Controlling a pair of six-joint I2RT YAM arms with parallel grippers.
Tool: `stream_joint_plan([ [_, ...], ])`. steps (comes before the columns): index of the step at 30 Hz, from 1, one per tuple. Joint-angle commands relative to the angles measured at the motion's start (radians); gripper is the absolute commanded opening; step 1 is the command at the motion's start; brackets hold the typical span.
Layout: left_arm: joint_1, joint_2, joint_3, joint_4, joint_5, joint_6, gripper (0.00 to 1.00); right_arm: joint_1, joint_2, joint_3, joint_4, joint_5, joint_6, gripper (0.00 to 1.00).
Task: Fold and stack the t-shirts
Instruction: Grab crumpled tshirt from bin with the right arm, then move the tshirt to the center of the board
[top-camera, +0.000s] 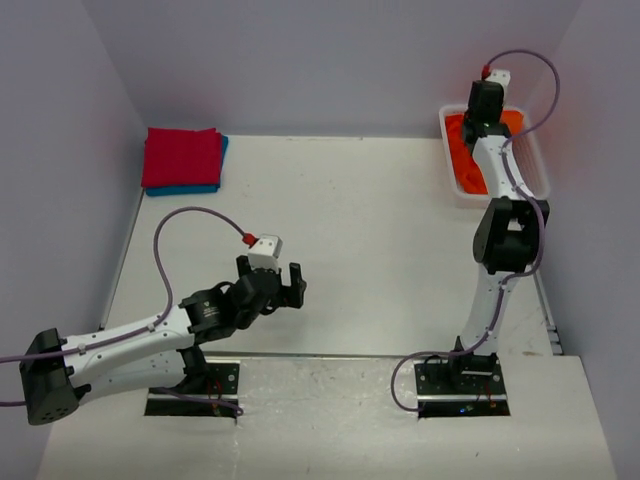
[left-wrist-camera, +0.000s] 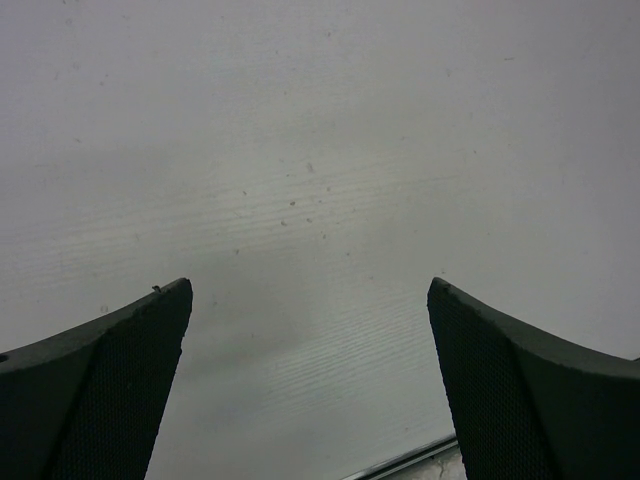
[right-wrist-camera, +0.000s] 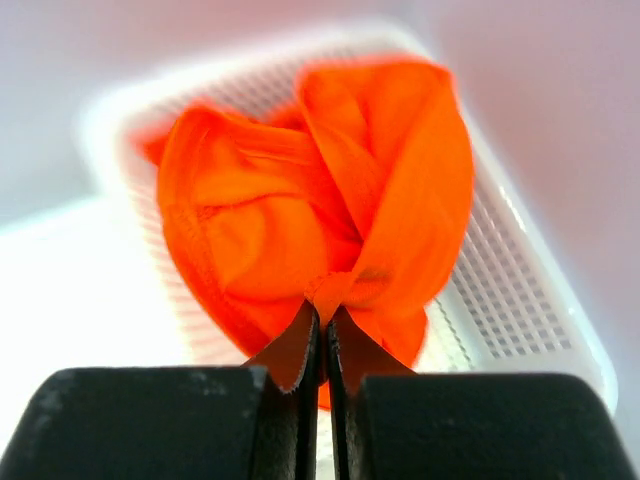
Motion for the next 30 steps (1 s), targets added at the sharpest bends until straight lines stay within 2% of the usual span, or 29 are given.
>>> stream_joint_plan([
  [1, -0.007, 0.006, -0.011, 0.022, -0.024, -0.051, 1.00, 0.071, -0.163, 0.081, 0.066, 0.029, 0.035, 0.00],
  [4, -0.007, 0.024, 0.007, -0.003, -0.080, -0.095, 1.00, 0.134, -0.219, 0.146, 0.071, 0.032, 0.009, 0.00],
  [6, -0.006, 0.075, 0.067, -0.073, -0.143, -0.137, 1.00, 0.155, -0.216, 0.304, 0.007, 0.015, -0.008, 0.00],
  [9, 0.022, 0.196, 0.160, -0.184, -0.240, -0.165, 1.00, 0.234, -0.259, 0.479, 0.003, 0.013, -0.151, 0.00],
  [11, 0.063, 0.233, 0.190, -0.161, -0.232, -0.119, 1.00, 0.277, -0.284, 0.473, 0.038, 0.010, -0.211, 0.00],
  [12, 0.088, 0.245, 0.196, -0.138, -0.223, -0.094, 1.00, 0.298, -0.346, 0.461, 0.058, 0.018, -0.263, 0.00],
  [13, 0.156, 0.255, 0.198, -0.100, -0.196, -0.056, 1.00, 0.319, -0.377, 0.449, 0.072, 0.017, -0.281, 0.00],
  [14, 0.195, 0.271, 0.207, -0.046, -0.097, -0.003, 1.00, 0.353, -0.408, 0.441, 0.078, 0.014, -0.288, 0.00],
  [16, 0.276, 0.285, 0.227, -0.006, -0.039, 0.029, 1.00, 0.377, -0.480, 0.456, 0.060, -0.008, -0.275, 0.00],
  [20, 0.327, 0.339, 0.325, -0.041, -0.054, 0.084, 1.00, 0.445, -0.592, 0.472, 0.028, -0.010, -0.295, 0.00],
  [23, 0.420, 0.373, 0.408, -0.106, 0.010, 0.098, 1.00, 0.469, -0.678, 0.464, -0.003, 0.026, -0.316, 0.00],
  [27, 0.531, 0.371, 0.463, -0.147, 0.065, 0.113, 1.00, 0.470, -0.811, 0.362, -0.003, 0.038, -0.331, 0.00],
  [30, 0.557, 0.344, 0.486, -0.173, 0.048, 0.119, 1.00, 0.470, -0.879, 0.308, 0.000, 0.064, -0.379, 0.00],
])
